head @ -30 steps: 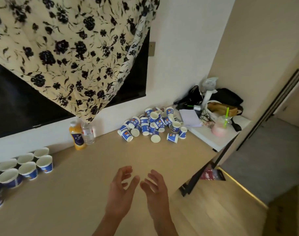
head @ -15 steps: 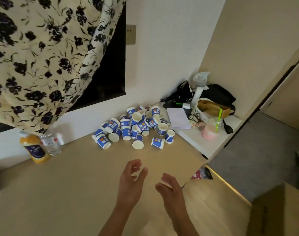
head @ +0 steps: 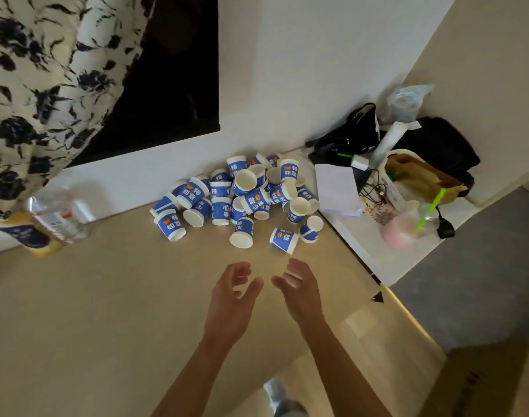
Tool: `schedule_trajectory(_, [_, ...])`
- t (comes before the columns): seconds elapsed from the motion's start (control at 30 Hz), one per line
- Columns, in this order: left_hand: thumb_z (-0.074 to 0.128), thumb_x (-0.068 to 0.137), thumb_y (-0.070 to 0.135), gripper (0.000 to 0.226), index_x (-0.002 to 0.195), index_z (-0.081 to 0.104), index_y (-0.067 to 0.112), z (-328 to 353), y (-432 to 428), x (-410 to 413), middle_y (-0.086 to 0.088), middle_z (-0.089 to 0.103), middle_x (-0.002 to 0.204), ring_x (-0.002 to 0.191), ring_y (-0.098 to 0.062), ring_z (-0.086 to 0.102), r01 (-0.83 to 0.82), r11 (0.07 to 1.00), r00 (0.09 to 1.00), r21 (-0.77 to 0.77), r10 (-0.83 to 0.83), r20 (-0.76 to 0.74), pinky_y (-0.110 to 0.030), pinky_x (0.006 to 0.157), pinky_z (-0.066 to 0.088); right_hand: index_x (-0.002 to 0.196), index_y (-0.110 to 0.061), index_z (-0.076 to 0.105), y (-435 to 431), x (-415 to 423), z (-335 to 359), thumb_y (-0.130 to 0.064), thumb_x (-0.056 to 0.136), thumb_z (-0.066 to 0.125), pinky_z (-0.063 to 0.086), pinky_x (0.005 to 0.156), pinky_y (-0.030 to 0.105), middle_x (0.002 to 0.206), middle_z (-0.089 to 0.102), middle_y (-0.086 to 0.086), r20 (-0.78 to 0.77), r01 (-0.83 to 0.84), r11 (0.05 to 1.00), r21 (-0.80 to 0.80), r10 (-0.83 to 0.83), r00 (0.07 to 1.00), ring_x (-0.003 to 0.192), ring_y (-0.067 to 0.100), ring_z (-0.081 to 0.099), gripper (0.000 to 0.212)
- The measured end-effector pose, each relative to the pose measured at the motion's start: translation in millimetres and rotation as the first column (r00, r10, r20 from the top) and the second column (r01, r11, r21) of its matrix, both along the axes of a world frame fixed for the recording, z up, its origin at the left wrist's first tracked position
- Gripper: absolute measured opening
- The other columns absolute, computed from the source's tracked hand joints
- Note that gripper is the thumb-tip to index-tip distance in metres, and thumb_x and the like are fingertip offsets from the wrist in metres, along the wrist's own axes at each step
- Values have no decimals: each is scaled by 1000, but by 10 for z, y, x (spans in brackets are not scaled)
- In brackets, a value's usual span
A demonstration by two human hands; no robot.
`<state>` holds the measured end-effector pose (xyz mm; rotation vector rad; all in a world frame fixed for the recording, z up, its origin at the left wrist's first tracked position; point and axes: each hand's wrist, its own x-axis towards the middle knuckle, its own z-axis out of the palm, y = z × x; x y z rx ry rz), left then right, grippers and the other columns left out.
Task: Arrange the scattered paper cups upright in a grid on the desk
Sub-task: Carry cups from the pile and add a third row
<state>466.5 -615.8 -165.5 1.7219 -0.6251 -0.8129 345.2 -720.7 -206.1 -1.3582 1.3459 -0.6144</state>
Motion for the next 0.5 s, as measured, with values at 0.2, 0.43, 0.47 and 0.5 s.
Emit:
schedule_trajectory(0.2, [73,89,27,25,112,64,24,-20,-379,-77,13,68,108,102,-5,65,-144,987,989,77,141,48,-29,84,53,141,-10,50,-894,273,-300,-17,80,81,43,106,35,139,55,8,-257,-237,954,-184,186,948,124,23,54,69])
schedule_trajectory(0.43, [73,90,27,25,113,63,26,-69,-784,-237,14,68,108,102,-5,65,-294,942,955,161,282,93,-31,85,54,147,-15,38,-1654,350,-791,-29,80,79,36,110,43,143,46,11,-724,-732,662,-162,424,544,132,31,42,80])
schedule_trajectory(0.47, [73,89,27,25,112,63,26,-85,-826,-263,14,68,108,102,-6,66,-308,936,950,169,295,99,-34,86,55,148,-18,35,-1697,332,-853,-31,81,78,34,112,42,145,44,9,-776,-771,622,-134,418,472,133,31,41,81])
schedule_trajectory(0.5, [73,89,27,25,112,63,26,-96,-861,-288,14,68,108,102,-6,66,-322,930,946,175,308,104,-36,86,56,148,-21,34,-1729,317,-913,-32,80,78,33,112,42,145,44,9,-802,-794,595,-127,409,435,133,31,41,81])
